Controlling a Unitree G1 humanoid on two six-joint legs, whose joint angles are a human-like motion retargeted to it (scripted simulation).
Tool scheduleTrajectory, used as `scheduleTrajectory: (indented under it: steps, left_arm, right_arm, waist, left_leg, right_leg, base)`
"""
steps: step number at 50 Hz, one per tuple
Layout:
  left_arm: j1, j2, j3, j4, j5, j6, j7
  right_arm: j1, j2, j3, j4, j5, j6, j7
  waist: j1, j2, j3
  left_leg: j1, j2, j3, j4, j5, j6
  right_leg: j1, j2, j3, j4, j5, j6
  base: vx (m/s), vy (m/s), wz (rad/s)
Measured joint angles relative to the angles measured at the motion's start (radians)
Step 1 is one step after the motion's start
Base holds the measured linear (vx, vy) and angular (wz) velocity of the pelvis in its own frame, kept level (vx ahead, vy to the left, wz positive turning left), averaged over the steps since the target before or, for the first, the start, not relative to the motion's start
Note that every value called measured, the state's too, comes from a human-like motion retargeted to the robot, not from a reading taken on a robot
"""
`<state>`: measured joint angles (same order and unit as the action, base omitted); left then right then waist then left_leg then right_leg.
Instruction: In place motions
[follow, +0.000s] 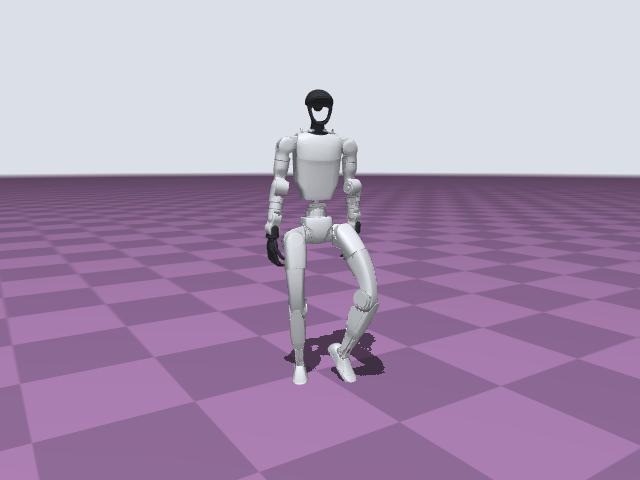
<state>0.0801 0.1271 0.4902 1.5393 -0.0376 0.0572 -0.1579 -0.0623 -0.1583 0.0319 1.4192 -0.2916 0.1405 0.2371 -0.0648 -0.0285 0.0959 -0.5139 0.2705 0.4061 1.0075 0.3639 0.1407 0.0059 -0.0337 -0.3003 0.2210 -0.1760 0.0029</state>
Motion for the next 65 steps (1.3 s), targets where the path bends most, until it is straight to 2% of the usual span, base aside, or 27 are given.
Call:
scheduleTrajectory:
  steps: [2, 5, 8, 10, 11, 15, 19, 23, 25, 27, 28, 29, 30, 32, 33, 35, 37, 40, 42, 45, 49, 53, 55, 57, 58, 62, 65]
  left_arm:
    - [-0.03, 0.019, -0.013, 0.014, -0.036, -0.004, -0.027]
    - [-0.068, 0.017, 0.014, 0.059, 0.019, 0.03, -0.056]
    - [0.004, 0.02, 0.01, 0.048, 0.035, 0.009, -0.045]
    - [0.042, 0.017, 0.002, 0.045, 0.041, 0.007, -0.042]
    - [0.042, 0.019, 0.009, 0.05, 0.038, 0.009, -0.044]
    - [0.019, 0.026, 0.021, 0.074, 0.01, 0.019, -0.042]
    - [0.035, 0.015, 0.026, 0.059, 0.002, 0.012, -0.032]
    - [0.058, 0.0, 0.025, 0.017, -0.001, -0.006, -0.022]
    - [0.061, -0.001, 0.016, 0.008, 0.0, 0.001, -0.025]
    - [0.059, 0.004, 0.016, 0.007, 0.003, 0.005, -0.019]
    - [0.057, 0.006, 0.006, 0.008, 0.003, 0.006, -0.015]
    - [0.036, 0.009, -0.009, 0.017, 0.0, 0.01, -0.013]
    - [0.006, 0.012, -0.026, 0.03, -0.005, 0.015, -0.013]
    - [-0.104, 0.027, -0.006, 0.042, 0.003, 0.026, -0.009]
    - [-0.142, 0.03, -0.026, 0.024, -0.008, 0.018, 0.001]
    - [-0.213, 0.056, -0.106, -0.028, -0.052, 0.008, -0.003]
    - [-0.268, 0.086, -0.113, -0.069, -0.021, 0.02, -0.018]
    - [-0.24, 0.085, -0.037, -0.125, 0.053, 0.005, 0.029]
    - [-0.223, 0.072, -0.085, -0.132, 0.02, -0.022, 0.053]
    - [-0.245, 0.067, -0.114, -0.126, -0.017, -0.018, 0.03]
    - [-0.196, 0.03, -0.095, -0.107, -0.008, -0.015, 0.028]
    - [-0.125, -0.006, -0.072, -0.077, 0.004, -0.013, 0.03]
    - [-0.087, -0.006, -0.063, -0.049, 0.019, -0.021, 0.017]
    - [-0.045, -0.008, -0.061, -0.029, 0.03, -0.018, 0.007]
    - [-0.02, -0.003, -0.061, -0.018, 0.04, -0.014, -0.001]
    - [-0.014, -0.015, -0.063, 0.065, 0.076, 0.01, 0.034]
    - [0.014, -0.028, -0.047, 0.055, -0.052, -0.05, 0.035]
  right_arm:
    - [-0.075, -0.01, 0.02, -0.077, -0.003, -0.016, 0.056]
    - [-0.134, -0.02, 0.036, -0.191, -0.056, -0.025, 0.065]
    - [-0.114, -0.013, 0.055, -0.22, -0.067, -0.077, -0.044]
    - [-0.098, -0.019, 0.084, -0.225, -0.034, -0.107, -0.074]
    - [-0.098, -0.017, 0.089, -0.231, -0.035, -0.108, -0.058]
    - [-0.088, 0.002, 0.08, -0.23, -0.069, -0.086, 0.029]
    - [-0.019, 0.014, 0.089, -0.18, -0.064, -0.074, 0.039]
    - [0.073, 0.008, 0.092, -0.108, -0.071, -0.053, 0.019]
    - [0.101, -0.005, 0.068, -0.028, -0.113, -0.049, 0.017]
    - [0.144, -0.017, 0.059, 0.016, -0.146, -0.039, 0.026]
    - [0.17, -0.026, 0.048, 0.035, -0.156, -0.036, 0.028]
    - [0.185, -0.034, 0.029, 0.055, -0.162, -0.029, 0.026]
    - [0.194, -0.04, 0.004, 0.076, -0.165, -0.02, 0.022]
    - [0.154, -0.031, -0.021, 0.098, -0.112, 0.02, -0.007]
    - [0.147, -0.032, -0.046, 0.102, -0.071, 0.015, -0.03]
    - [0.128, -0.047, -0.065, 0.118, 0.013, -0.019, -0.054]
    - [0.104, -0.051, -0.043, 0.129, 0.029, -0.022, -0.014]
    - [0.12, -0.05, -0.024, 0.141, -0.054, 0.032, 0.01]
    - [0.154, -0.058, -0.028, 0.14, -0.058, 0.022, 0.007]
    - [0.146, -0.053, -0.024, 0.105, -0.069, 0.008, 0.017]
    - [0.157, -0.046, -0.009, 0.051, -0.085, -0.014, -0.004]
    - [0.149, -0.041, 0.01, 0.002, -0.069, -0.034, -0.025]
    - [0.133, -0.025, 0.013, -0.014, -0.052, -0.037, -0.045]
    - [0.13, -0.018, 0.026, -0.032, -0.039, -0.049, -0.065]
    - [0.135, -0.012, 0.035, -0.036, -0.031, -0.057, -0.074]
    - [0.103, 0.009, -0.024, -0.021, -0.033, -0.044, -0.044]
    - [0.067, 0.015, 0.016, -0.066, -0.049, -0.042, -0.017]
  waist:
    - [0.024, 0.021, 0.096]
    - [0.09, -0.031, 0.15]
    - [0.113, -0.083, 0.1]
    - [0.131, -0.109, 0.061]
    - [0.132, -0.118, 0.066]
    - [0.123, -0.095, 0.071]
    - [0.092, -0.047, -0.005]
    - [0.063, 0.001, -0.086]
    - [0.019, 0.031, -0.075]
    - [0.084, 0.062, -0.091]
    - [0.083, 0.073, -0.106]
    - [-0.041, 0.093, -0.123]
    - [-0.226, 0.119, -0.14]
    - [-0.125, 0.105, -0.054]
    - [-0.163, 0.112, 0.001]
    - [-0.158, 0.096, 0.063]
    - [-0.245, 0.134, 0.078]
    - [-0.346, 0.185, 0.005]
    - [-0.32, 0.213, -0.045]
    - [-0.296, 0.192, -0.012]
    - [-0.245, 0.181, -0.045]
    - [-0.198, 0.138, -0.089]
    - [-0.218, 0.097, -0.045]
    - [-0.196, 0.071, -0.052]
    - [-0.161, 0.051, -0.063]
    - [-0.035, 0.045, -0.114]
    - [-0.025, 0.04, -0.059]
  left_leg:
    - [-0.202, 0.139, -0.061, 0.266, -0.109, 0.041]
    - [-0.473, 0.169, -0.055, 0.48, -0.221, 0.092]
    - [-0.691, 0.135, -0.046, 0.583, -0.285, 0.108]
    - [-0.772, 0.107, -0.024, 0.596, -0.296, 0.091]
    - [-0.766, 0.106, -0.012, 0.59, -0.304, 0.079]
    - [-0.66, 0.119, -0.021, 0.539, -0.309, 0.061]
    - [-0.374, 0.109, 0.007, 0.342, -0.283, 0.028]
    - [-0.011, -0.057, -0.025, -0.119, -0.206, -0.103]
    - [0.251, -0.174, -0.076, -0.47, -0.142, -0.124]
    - [0.461, -0.186, 0.03, -0.741, -0.397, -0.122]
    - [0.539, -0.178, 0.154, -0.828, -0.486, -0.087]
    - [0.558, -0.148, 0.167, -0.883, -0.502, -0.099]
    - [0.547, -0.108, 0.126, -0.923, -0.481, -0.134]
    - [0.438, -0.172, -0.106, -0.888, -0.39, -0.083]
    - [0.466, -0.15, -0.113, -0.905, -0.382, -0.09]
    - [0.499, -0.165, -0.046, -0.933, -0.372, -0.076]
    - [0.444, -0.125, -0.106, -0.928, -0.36, -0.082]
    - [0.347, -0.097, -0.145, -0.921, -0.347, -0.08]
    - [0.319, -0.078, -0.133, -0.925, -0.341, -0.084]
    - [0.345, -0.081, -0.12, -0.928, -0.339, -0.084]
    - [0.381, -0.098, -0.087, -0.949, -0.338, -0.089]
    - [0.425, -0.153, -0.035, -0.966, -0.355, -0.093]
    - [0.507, -0.188, -0.056, -0.973, -0.368, -0.093]
    - [0.526, -0.217, -0.044, -0.958, -0.384, -0.093]
    - [0.539, -0.233, -0.022, -0.95, -0.395, -0.094]
    - [0.477, -0.248, -0.049, -0.931, -0.39, -0.088]
    - [0.518, -0.228, 0.0, -0.956, -0.382, -0.106]
  right_leg:
    - [0.015, 0.045, -0.004, -0.007, 0.021, -0.024]
    - [-0.015, 0.005, 0.051, 0.007, 0.034, -0.05]
    - [-0.054, -0.042, 0.042, 0.027, 0.033, -0.076]
    - [-0.08, -0.079, 0.024, 0.04, 0.028, -0.081]
    - [-0.081, -0.089, 0.024, 0.044, 0.026, -0.079]
    - [-0.058, -0.067, 0.014, 0.017, 0.028, -0.073]
    - [-0.046, -0.029, 0.007, -0.048, 0.05, -0.058]
    - [-0.037, -0.001, -0.007, -0.076, 0.042, -0.036]
    - [0.018, 0.004, -0.04, -0.037, -0.006, -0.021]
    - [0.035, 0.045, 0.048, 0.032, -0.046, -0.003]
    - [0.025, 0.047, 0.058, 0.081, -0.025, 0.015]
    - [-0.042, 0.027, -0.056, 0.185, 0.063, 0.033]
    - [-0.138, -0.005, -0.232, 0.316, 0.185, 0.051]
    - [-0.363, -0.007, 0.0, 0.68, 0.314, 0.121]
    - [-0.443, 0.05, 0.075, 0.809, 0.303, 0.154]
    - [-0.593, -0.039, 0.062, 1.083, 0.242, 0.104]
    - [-0.79, -0.054, 0.038, 1.288, 0.181, 0.101]
    - [-1.039, -0.047, 0.054, 1.453, 0.108, 0.116]
    - [-1.113, -0.047, 0.052, 1.486, 0.086, 0.107]
    - [-1.062, -0.055, 0.065, 1.437, 0.087, 0.096]
    - [-0.809, -0.018, 0.089, 1.161, 0.125, 0.102]
    - [-0.451, 0.039, 0.143, 0.654, 0.186, 0.102]
    - [-0.177, 0.051, 0.127, 0.286, 0.279, 0.074]
    - [-0.017, 0.068, 0.134, 0.045, -0.007, 0.031]
    - [0.037, 0.027, 0.024, -0.044, -0.028, -0.021]
    - [0.043, -0.021, 0.004, -0.166, 0.04, 0.027]
    - [0.066, 0.015, 0.024, -0.189, 0.047, 0.0]
  base:
    - [-0.49, -0.22, -0.09]
    - [-0.3, -0.06, -0.57]
    - [0.26, 0.01, -0.24]
    - [0.2, 0.05, -0.13]
    - [0.0, 0.0, 0.0]
    - [-0.02, 0.0, 0.09]
    - [0.17, 0.11, 0.07]
    - [0.17, 0.08, 0.06]
    - [0.35, 0.06, 0.05]
    - [0.43, 0.09, -1.41]
    - [0.33, 0.09, 1.21]
    - [0.18, 0.1, 4.82]
    - [-0.16, 0.12, 3.64]
    - [-0.5, 0.08, -0.05]
    - [-0.57, 0.08, 0.3]
    - [-0.45, 0.14, 0.63]
    - [-0.31, 0.06, 0.94]
    - [0.12, -0.05, 0.48]
    - [0.24, -0.06, -0.06]
    - [-0.11, 0.02, -0.15]
    - [0.11, 0.0, -0.64]
    - [0.15, -0.03, -0.56]
    - [0.16, -0.12, 0.36]
    - [0.21, -0.13, -0.37]
    - [0.24, -0.13, -1.12]
    - [-0.1, -0.09, -0.3]
    - [-0.16, -0.1, -0.15]
